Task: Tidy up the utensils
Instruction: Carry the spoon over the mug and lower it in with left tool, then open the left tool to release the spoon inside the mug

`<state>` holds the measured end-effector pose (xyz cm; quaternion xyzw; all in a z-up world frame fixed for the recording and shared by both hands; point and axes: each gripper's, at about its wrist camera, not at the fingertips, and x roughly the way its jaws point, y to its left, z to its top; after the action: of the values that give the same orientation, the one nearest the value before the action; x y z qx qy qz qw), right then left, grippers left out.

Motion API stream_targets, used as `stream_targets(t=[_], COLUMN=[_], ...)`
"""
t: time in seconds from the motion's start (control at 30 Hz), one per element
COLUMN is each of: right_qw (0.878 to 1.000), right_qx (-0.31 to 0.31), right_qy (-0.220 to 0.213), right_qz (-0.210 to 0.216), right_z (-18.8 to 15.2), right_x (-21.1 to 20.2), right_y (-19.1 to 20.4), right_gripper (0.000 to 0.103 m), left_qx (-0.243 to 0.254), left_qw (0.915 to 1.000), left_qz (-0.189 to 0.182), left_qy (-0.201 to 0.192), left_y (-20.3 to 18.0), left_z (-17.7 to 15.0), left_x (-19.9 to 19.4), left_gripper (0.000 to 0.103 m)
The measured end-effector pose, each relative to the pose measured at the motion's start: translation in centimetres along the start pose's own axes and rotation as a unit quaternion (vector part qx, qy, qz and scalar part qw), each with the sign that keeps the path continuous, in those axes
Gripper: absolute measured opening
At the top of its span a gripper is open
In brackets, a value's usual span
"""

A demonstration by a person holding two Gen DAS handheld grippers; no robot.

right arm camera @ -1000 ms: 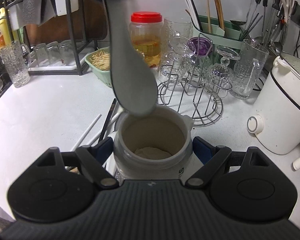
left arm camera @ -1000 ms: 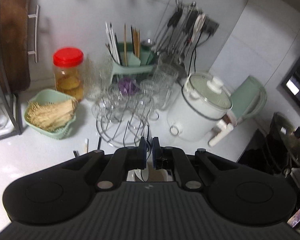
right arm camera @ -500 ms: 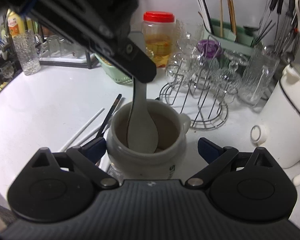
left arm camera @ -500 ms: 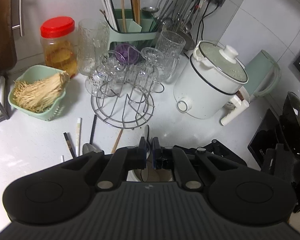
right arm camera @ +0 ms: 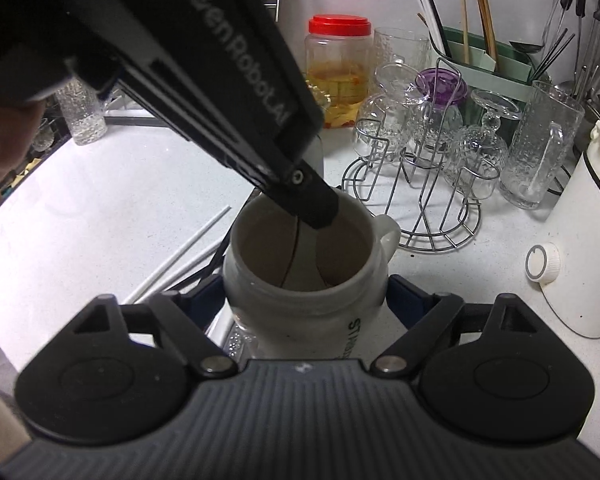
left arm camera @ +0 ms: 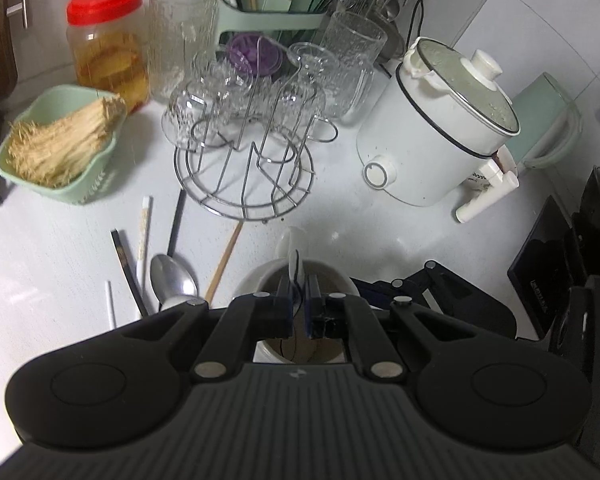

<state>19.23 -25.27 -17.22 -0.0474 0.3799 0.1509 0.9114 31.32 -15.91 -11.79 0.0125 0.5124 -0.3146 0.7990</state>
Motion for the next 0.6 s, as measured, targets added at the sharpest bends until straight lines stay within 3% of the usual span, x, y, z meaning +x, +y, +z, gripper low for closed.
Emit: stream_targets(t=[0.23, 0.5, 0.53, 0.6], right_qw=[1.000, 1.000, 1.000, 1.000], right_qx=[-0.012, -0.006, -0.005, -0.004], right_qy=[0.005, 0.006, 0.005, 0.004], right_qz=[0.004, -0.001, -0.001, -0.002], right_z=[-0.1, -0.1, -0.1, -0.1], right_x=[-0.1, -0.1, -0.1, -0.1], right_y=[0.0, 0.0, 0.0, 0.0], right_gripper=[0.089, 0.089, 0.089, 0.089], left_qx=[-0.004, -0.002, -0.005, -0.009], left_qw=[0.9997, 1.0000, 0.9999, 0.9999], left_qz=[-0.009, -0.006, -0.007, -0.006], left_qy=[0.023, 0.007, 0.006, -0.001], left_y=[0.2, 0.0, 0.1, 0.2], left_z=[0.5, 0.4, 0.4, 0.3], left_x=[1.0, 0.3, 0.1, -0.4], left_gripper=[0.006, 0.007, 0.008, 0.022])
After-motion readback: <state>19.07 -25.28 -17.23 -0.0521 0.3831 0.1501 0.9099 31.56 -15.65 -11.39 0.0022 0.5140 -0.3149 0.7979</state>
